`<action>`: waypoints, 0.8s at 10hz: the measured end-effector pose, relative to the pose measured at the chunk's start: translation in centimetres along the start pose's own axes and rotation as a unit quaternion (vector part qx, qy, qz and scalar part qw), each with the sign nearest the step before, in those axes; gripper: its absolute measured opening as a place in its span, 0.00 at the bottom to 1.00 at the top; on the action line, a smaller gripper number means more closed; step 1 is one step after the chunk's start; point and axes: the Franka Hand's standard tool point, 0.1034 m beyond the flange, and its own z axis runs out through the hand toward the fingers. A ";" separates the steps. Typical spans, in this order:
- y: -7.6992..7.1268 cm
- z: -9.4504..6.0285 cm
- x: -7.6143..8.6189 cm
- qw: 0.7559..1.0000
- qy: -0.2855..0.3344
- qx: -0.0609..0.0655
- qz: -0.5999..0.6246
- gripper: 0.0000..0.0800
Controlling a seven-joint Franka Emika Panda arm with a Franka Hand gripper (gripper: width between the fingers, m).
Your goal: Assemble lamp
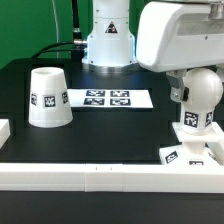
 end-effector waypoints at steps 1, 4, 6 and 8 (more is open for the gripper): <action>0.0 0.0 0.0 1.000 0.000 0.001 0.024 0.72; 0.0 0.0 0.1 0.986 0.008 0.014 0.167 0.72; 0.2 -0.1 0.1 0.960 0.008 0.020 0.279 0.72; 0.4 -0.2 0.1 0.930 0.007 0.026 0.366 0.72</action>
Offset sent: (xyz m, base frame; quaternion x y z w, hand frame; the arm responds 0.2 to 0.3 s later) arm -0.0060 0.0049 -0.0039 0.0317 0.0051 0.2202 0.9749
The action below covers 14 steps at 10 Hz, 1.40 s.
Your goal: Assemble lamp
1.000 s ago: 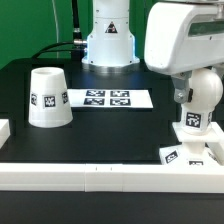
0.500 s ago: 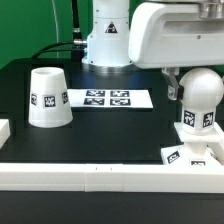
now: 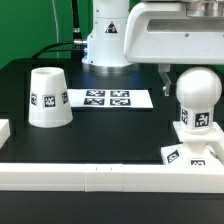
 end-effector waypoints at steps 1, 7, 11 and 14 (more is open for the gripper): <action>0.0 0.0 0.0 0.999 0.000 0.001 0.043 0.72; -0.2 0.3 -0.6 0.981 -0.009 -0.002 0.193 0.72; 0.0 0.3 -0.9 0.958 -0.018 -0.002 0.287 0.72; 0.4 0.3 -1.1 0.923 -0.030 0.004 0.385 0.72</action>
Offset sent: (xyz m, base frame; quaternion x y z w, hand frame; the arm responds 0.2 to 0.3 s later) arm 0.0000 0.0000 0.0000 0.0000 0.0000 0.1296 0.9916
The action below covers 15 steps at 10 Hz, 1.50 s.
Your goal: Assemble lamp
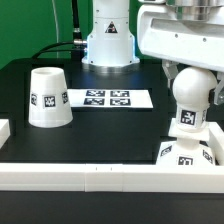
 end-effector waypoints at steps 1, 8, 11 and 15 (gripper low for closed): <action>0.0 0.0 0.0 1.000 -0.001 0.000 0.001 0.72; 1.0 -0.5 -2.1 0.984 -0.023 -0.041 -0.171 0.87; 2.0 -0.6 -2.0 0.957 -0.034 -0.030 -0.288 0.87; 1.9 -0.4 -2.1 0.957 -0.034 -0.031 -0.287 0.87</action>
Offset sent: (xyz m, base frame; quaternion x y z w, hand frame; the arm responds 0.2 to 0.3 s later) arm 0.0000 0.0000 0.0000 0.0000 0.0000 0.0000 1.0000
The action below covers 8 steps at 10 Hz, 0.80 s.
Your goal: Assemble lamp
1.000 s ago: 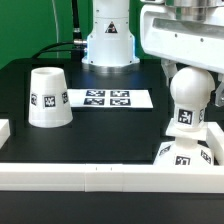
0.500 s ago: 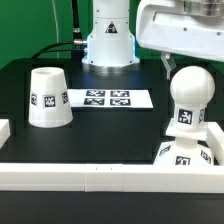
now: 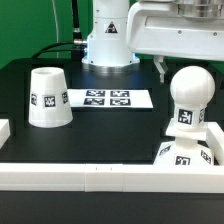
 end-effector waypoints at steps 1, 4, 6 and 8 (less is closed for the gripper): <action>0.0 0.0 0.0 1.000 0.000 0.000 -0.002 0.87; 3.3 -1.5 -3.7 0.995 0.047 0.020 -0.081 0.87; 7.5 -1.2 -4.5 0.990 0.052 0.016 -0.129 0.87; 12.4 0.1 -4.1 0.988 0.051 0.005 -0.148 0.87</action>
Offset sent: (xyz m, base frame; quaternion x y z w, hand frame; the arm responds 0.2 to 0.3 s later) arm -0.0675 -0.0142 0.0189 0.0520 0.0740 -0.0677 0.9936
